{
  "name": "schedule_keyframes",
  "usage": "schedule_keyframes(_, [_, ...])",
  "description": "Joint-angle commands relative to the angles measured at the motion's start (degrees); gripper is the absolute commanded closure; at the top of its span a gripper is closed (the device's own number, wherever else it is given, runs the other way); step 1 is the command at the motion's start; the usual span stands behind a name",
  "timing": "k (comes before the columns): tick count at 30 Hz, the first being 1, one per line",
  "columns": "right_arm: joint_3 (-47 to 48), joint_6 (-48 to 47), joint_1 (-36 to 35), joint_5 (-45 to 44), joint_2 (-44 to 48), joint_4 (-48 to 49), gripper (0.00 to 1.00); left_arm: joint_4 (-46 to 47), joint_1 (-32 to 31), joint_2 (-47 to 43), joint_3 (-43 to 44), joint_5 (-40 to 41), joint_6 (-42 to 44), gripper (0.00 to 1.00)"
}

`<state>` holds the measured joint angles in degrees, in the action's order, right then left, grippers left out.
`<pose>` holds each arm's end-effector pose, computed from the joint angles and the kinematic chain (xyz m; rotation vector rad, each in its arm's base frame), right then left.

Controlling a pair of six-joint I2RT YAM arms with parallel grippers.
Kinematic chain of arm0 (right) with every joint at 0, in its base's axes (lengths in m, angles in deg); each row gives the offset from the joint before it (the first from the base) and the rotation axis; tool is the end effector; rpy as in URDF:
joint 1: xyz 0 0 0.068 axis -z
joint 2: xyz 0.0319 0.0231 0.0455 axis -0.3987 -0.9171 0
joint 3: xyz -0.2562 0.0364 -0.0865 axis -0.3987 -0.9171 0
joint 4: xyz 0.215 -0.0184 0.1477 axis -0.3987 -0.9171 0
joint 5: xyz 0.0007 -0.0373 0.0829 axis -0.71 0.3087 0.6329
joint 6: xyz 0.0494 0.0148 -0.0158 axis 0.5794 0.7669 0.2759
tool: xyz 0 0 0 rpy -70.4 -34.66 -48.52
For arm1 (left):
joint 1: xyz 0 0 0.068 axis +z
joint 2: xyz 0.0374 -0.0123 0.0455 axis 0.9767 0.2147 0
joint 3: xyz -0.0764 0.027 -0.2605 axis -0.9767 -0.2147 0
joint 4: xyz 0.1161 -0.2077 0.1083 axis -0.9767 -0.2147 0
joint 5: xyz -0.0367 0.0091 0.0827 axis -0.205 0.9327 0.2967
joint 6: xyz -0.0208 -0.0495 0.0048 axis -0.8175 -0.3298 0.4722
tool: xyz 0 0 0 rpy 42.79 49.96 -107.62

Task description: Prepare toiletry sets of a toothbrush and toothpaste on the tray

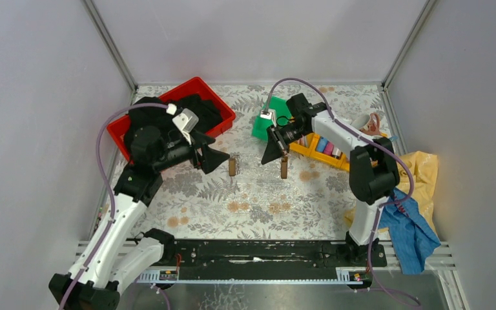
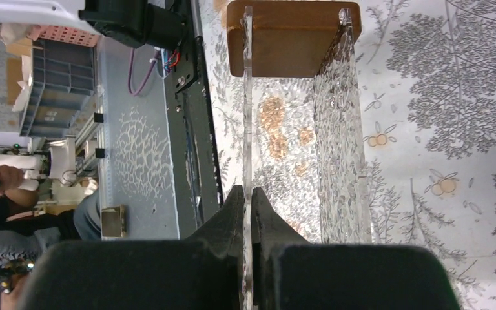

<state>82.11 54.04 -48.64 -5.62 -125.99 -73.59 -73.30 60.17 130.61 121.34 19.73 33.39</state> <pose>0.3322 0.1912 0.2483 -1.2524 2.0403 1.4767 0.1762 -0.0796 0.3685 0.6831 1.6563 -0.9262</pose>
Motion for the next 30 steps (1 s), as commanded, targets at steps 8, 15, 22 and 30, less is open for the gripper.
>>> schedule_keyframes(8, [15.0, -3.5, 2.5, 4.4, -14.0, -7.1, 1.0, 5.5, 0.2, -12.0, -15.3, 8.4, -11.6, 0.11])
schedule_keyframes(15, [17.8, -8.5, 3.7, 5.5, -19.1, -13.3, 0.99, 8.6, 0.2, -11.4, -17.6, 7.8, -14.7, 0.11])
schedule_keyframes(22, [18.2, -8.9, 5.5, 6.4, -21.4, -14.5, 0.95, 13.4, 0.2, -9.0, -19.5, 6.2, -18.9, 0.12])
schedule_keyframes(30, [19.4, -10.2, 6.4, 4.5, -23.2, -15.8, 0.9, 16.5, 0.2, -7.5, -22.4, 6.8, -23.2, 0.12])
